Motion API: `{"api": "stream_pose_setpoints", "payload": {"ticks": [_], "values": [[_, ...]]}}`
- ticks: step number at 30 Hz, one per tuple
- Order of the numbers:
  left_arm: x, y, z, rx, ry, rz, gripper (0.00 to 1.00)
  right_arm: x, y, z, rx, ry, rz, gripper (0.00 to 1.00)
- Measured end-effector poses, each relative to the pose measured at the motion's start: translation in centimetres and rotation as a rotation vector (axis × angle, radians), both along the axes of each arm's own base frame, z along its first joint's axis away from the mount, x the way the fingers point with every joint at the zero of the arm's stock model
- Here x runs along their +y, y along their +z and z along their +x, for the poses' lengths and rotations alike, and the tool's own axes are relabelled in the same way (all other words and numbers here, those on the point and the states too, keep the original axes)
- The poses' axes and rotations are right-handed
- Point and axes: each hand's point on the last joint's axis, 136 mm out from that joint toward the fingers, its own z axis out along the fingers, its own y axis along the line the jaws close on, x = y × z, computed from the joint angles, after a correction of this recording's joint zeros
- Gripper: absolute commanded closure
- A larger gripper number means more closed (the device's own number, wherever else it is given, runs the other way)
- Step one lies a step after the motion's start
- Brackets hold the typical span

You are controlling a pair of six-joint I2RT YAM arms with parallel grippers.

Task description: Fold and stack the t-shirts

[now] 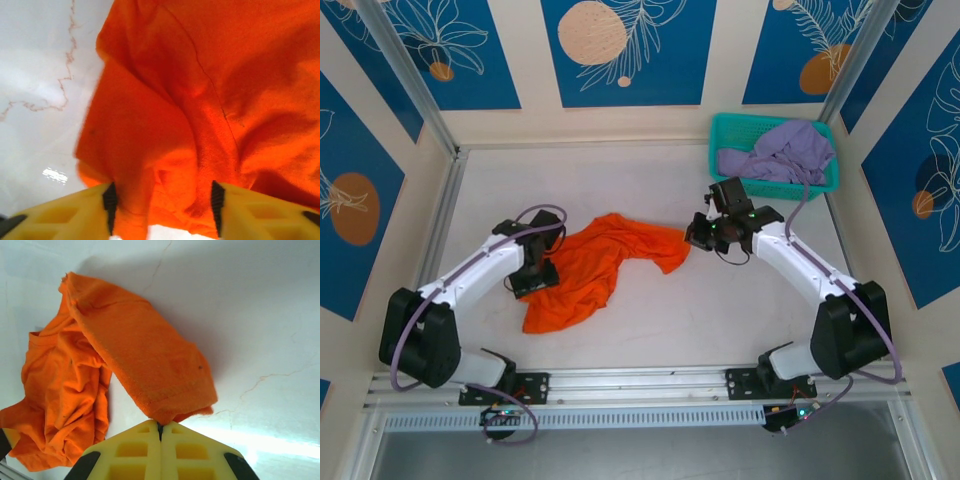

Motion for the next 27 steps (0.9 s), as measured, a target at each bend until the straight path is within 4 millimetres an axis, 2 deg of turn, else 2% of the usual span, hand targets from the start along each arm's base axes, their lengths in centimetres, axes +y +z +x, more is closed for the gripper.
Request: {"api": "stream_pose_setpoints", "payload": {"ticks": [1, 5, 9, 12, 18, 21, 27], "values": [[0.2, 0.3, 0.1, 0.000, 0.005, 0.016, 0.12, -0.4, 0.1, -0.1, -0.001, -0.009, 0.000, 1.00], [0.8, 1.4, 0.6, -0.014, 0.027, 0.050, 0.10, -2.2, -0.3, -0.8, 0.017, -0.060, -0.014, 1.00], [1.8, 1.1, 0.7, 0.008, 0.095, 0.049, 0.14, -4.4, -0.7, -1.4, 0.038, -0.125, -0.027, 1.00], [2.9, 0.1, 0.7, 0.034, 0.186, 0.020, 0.20, -5.4, -0.6, -1.6, 0.045, -0.153, -0.028, 1.00], [5.4, -2.9, -1.0, 0.115, 0.364, -0.046, 0.28, -6.6, -0.4, -1.9, 0.046, -0.176, -0.038, 1.00], [5.4, -3.9, -1.1, 0.136, 0.394, -0.084, 0.32, -8.1, -0.2, -1.8, 0.046, -0.211, -0.044, 1.00], [5.5, -5.4, 0.1, 0.152, 0.441, -0.174, 0.36, -10.3, -0.8, -2.2, 0.085, -0.271, -0.076, 1.00]]}}
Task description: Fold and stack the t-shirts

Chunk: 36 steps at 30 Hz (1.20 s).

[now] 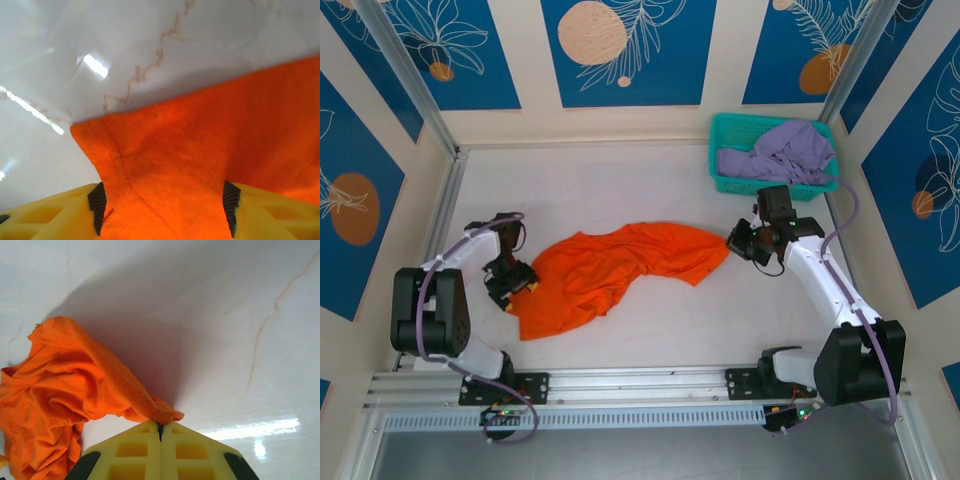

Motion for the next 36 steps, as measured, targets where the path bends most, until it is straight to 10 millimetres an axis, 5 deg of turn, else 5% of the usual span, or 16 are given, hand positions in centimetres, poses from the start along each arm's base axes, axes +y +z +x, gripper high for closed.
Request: {"api": "stream_pose_setpoints", "payload": {"ticks": [10, 17, 27, 36], "values": [[1.3, 0.2, 2.4, -0.044, 0.018, -0.025, 0.42, -2.0, -0.5, -0.6, 0.046, -0.063, -0.021, 1.00], [2.6, 0.1, 2.5, -0.052, 0.061, -0.023, 0.56, -2.9, -0.5, -0.5, 0.045, -0.084, -0.029, 1.00], [2.5, -1.4, 0.8, -0.010, 0.085, -0.022, 0.56, -2.7, -0.4, -0.4, 0.044, -0.081, -0.019, 1.00], [2.4, -2.1, 0.8, -0.022, 0.106, -0.026, 0.76, -2.5, -0.3, -0.3, 0.038, -0.076, -0.009, 1.00]]}}
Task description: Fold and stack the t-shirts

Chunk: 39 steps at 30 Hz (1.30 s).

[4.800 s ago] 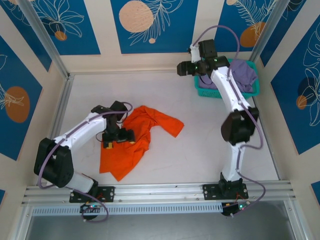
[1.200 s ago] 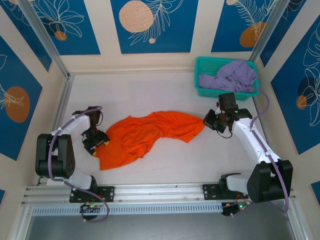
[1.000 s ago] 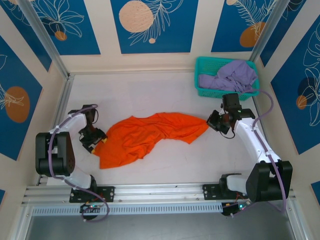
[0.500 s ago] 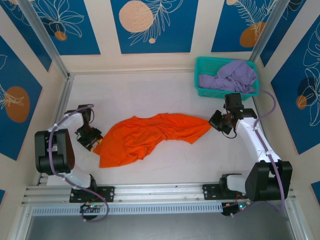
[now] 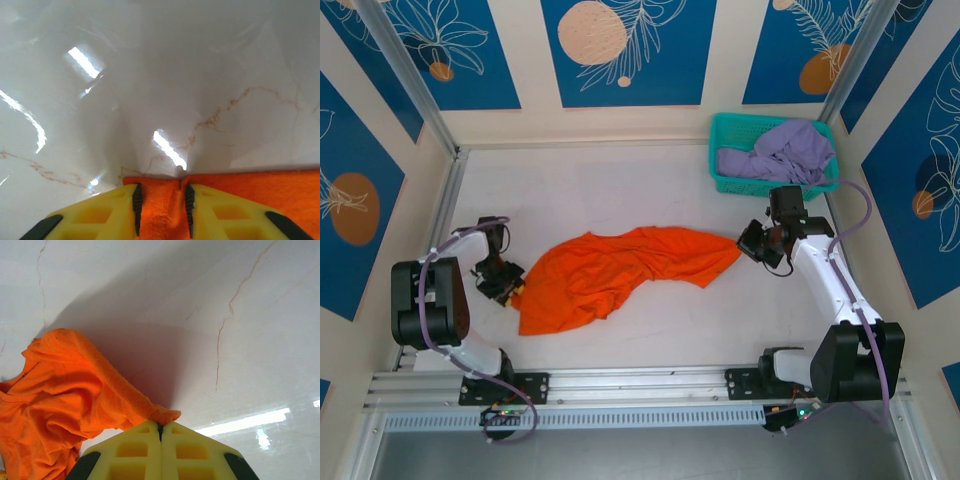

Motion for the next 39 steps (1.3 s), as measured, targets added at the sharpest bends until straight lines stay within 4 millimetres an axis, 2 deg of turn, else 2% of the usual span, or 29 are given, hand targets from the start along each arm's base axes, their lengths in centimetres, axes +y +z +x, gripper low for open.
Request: {"api": "stream_pose_setpoints", "payload": {"ticks": [5, 10, 12, 13, 15, 18, 22, 25, 27, 30, 32, 35, 38, 39], "values": [[-0.1, -0.1, 0.0, -0.003, -0.001, -0.004, 0.92, 0.0, 0.0, 0.0, -0.001, 0.001, -0.001, 1.00], [0.0, 0.2, 0.1, -0.008, -0.005, 0.000, 0.93, 0.0, 0.4, 0.0, -0.015, 0.007, -0.001, 1.00], [0.2, 0.5, 0.2, -0.012, -0.007, 0.012, 0.97, 0.1, 0.8, 0.0, -0.025, 0.009, 0.004, 1.00], [0.3, 0.8, 0.4, -0.020, -0.011, 0.019, 1.00, 0.2, 1.0, 0.1, -0.031, 0.011, 0.008, 1.00], [0.3, 2.1, 1.2, -0.059, -0.025, 0.044, 1.00, 0.3, 1.6, 0.4, -0.044, 0.015, 0.015, 1.00], [0.3, 5.5, 3.3, -0.148, -0.067, 0.102, 1.00, 0.6, 2.5, 0.9, -0.070, 0.022, 0.030, 1.00], [-1.8, 11.6, 7.2, -0.335, -0.154, 0.156, 1.00, 1.4, 4.4, 1.5, -0.117, 0.044, 0.070, 1.00], [-3.9, 17.4, 9.9, -0.491, -0.211, 0.177, 1.00, 2.0, 6.9, 2.4, -0.173, 0.068, 0.096, 1.00], [-5.6, 22.0, 11.9, -0.618, -0.247, 0.181, 1.00, 2.6, 9.1, 3.4, -0.224, 0.091, 0.117, 1.00], [-8.5, 30.5, 14.8, -0.850, -0.311, 0.166, 1.00, 3.7, 12.9, 5.0, -0.312, 0.126, 0.161, 1.00], [-10.0, 36.4, 16.0, -1.015, -0.347, 0.155, 1.00, 4.4, 15.9, 6.0, -0.392, 0.150, 0.186, 1.00], [-11.0, 44.4, 16.3, -1.241, -0.390, 0.154, 1.00, 5.0, 21.3, 6.7, -0.523, 0.177, 0.206, 1.00], [-11.3, 51.5, 15.2, -1.464, -0.423, 0.156, 1.00, 5.3, 27.5, 6.6, -0.681, 0.202, 0.204, 1.00], [-11.3, 53.2, 14.6, -1.520, -0.431, 0.157, 1.00, 5.4, 29.3, 6.4, -0.729, 0.210, 0.203, 1.00]]}}
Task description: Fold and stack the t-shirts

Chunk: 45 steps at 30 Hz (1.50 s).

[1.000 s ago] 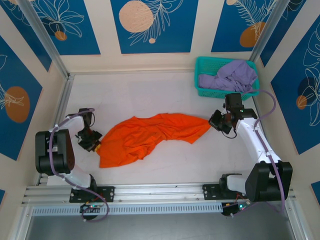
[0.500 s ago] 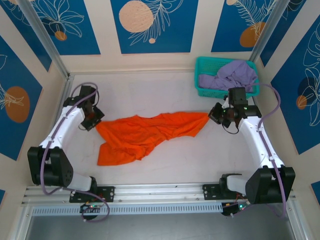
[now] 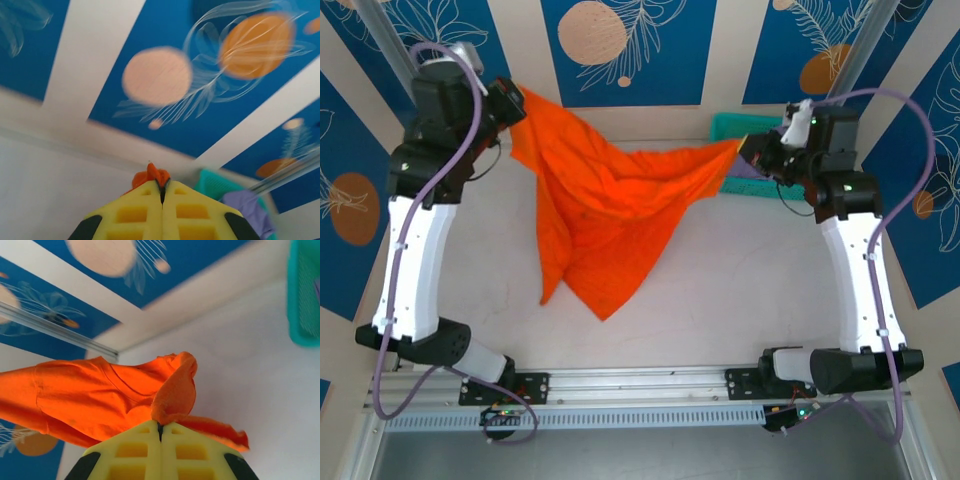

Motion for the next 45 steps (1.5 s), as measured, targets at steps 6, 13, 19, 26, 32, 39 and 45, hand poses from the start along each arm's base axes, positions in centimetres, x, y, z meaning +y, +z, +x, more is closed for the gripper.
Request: {"api": "stream_pose_setpoints", "payload": {"ticks": [6, 13, 19, 26, 32, 39, 45], "values": [[0.2, 8.0, -4.9, -0.289, -0.073, 0.019, 1.00, 0.7, 8.9, -3.4, -0.273, 0.020, 0.004, 1.00], [1.8, 13.4, -10.1, -0.507, -0.059, 0.033, 1.00, 0.7, 14.5, -6.6, -0.480, -0.007, -0.007, 1.00], [4.5, 11.4, -6.6, -0.431, 0.099, 0.035, 1.00, 0.5, 13.2, -2.2, -0.439, -0.077, -0.043, 1.00], [8.7, -4.6, 11.4, 0.019, 0.283, 0.102, 0.48, 1.9, 2.6, 14.7, -0.154, -0.133, -0.128, 0.71], [13.4, -24.0, 17.3, 0.562, 0.446, 0.196, 0.00, 0.4, -8.6, 24.7, 0.121, -0.209, -0.141, 0.21], [14.0, -27.4, 7.4, 0.759, 0.495, 0.145, 0.00, -0.2, -17.2, 15.8, 0.508, -0.197, -0.248, 0.22], [8.3, -35.3, -1.5, 0.982, 0.306, 0.132, 0.00, 3.9, -23.2, 0.4, 0.681, -0.010, -0.211, 0.26]]}}
